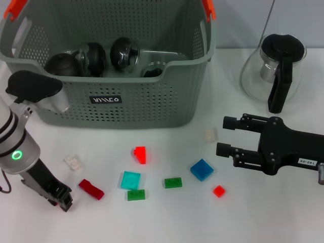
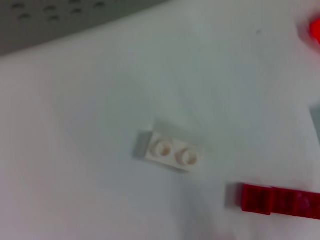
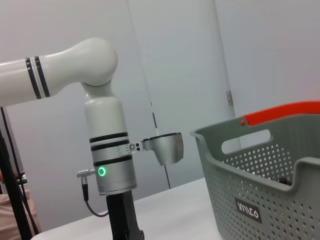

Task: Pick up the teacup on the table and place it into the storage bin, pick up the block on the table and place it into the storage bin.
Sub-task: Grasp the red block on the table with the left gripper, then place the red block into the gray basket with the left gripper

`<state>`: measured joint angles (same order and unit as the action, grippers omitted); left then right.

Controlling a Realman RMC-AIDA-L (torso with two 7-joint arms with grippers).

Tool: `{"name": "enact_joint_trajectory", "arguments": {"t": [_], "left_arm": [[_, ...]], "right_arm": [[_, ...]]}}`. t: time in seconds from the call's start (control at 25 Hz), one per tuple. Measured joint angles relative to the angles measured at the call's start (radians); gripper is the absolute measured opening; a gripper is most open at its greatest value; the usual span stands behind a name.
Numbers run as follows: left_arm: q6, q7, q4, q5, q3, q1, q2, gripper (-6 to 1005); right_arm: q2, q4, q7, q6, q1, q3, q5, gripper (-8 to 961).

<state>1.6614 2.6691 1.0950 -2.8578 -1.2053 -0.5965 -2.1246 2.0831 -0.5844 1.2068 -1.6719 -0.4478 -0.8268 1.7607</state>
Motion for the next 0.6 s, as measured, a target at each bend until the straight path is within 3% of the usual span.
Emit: {"name": "enact_joint_trajectory", "arguments": {"t": [0.2,0.6], "left_arm": [[-0.008,0.001,-0.018,0.000,-0.007,-0.008,0.001,233],[0.053,-0.009,0.070,0.003,0.003,-0.003,0.003,168]], "right_arm": [[0.000,0.000,0.000,-0.008,0.000,0.000,0.003,715],[0.000,-0.003,0.004,-0.012,0.000,0.002,0.003,715]]}}
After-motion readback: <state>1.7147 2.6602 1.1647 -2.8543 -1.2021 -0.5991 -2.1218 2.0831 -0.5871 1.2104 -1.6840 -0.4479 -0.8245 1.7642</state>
